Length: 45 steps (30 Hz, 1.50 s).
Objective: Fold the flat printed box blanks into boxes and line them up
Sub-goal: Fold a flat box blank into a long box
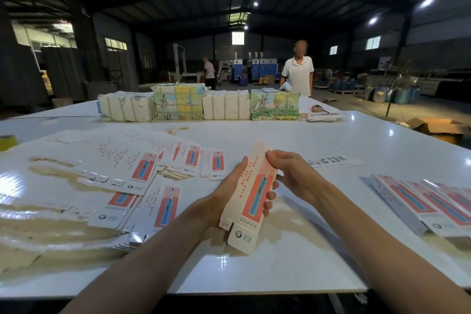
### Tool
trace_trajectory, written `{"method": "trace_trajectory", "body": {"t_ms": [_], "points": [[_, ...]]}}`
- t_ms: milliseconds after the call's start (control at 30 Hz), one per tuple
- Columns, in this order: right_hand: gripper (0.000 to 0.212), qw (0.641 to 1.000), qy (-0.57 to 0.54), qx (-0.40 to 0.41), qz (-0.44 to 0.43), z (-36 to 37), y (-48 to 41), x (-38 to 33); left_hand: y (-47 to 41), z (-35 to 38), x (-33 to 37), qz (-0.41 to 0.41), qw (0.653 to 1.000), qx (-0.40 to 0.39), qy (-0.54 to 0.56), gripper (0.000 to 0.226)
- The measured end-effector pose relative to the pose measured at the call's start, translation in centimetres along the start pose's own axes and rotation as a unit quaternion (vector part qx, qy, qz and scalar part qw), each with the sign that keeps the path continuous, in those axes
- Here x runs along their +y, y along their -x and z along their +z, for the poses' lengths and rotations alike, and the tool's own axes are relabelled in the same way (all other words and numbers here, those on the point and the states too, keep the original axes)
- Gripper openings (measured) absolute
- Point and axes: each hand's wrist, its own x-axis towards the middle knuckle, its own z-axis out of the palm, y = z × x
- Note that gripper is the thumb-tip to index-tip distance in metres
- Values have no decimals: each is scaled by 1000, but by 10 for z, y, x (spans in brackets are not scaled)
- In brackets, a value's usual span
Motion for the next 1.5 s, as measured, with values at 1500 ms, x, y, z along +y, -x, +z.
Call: {"method": "trace_trajectory", "body": {"t_ms": [1500], "points": [[19,991,102,38,-75,21,11,7,10,12,2,215,888,259,-315,53]]}}
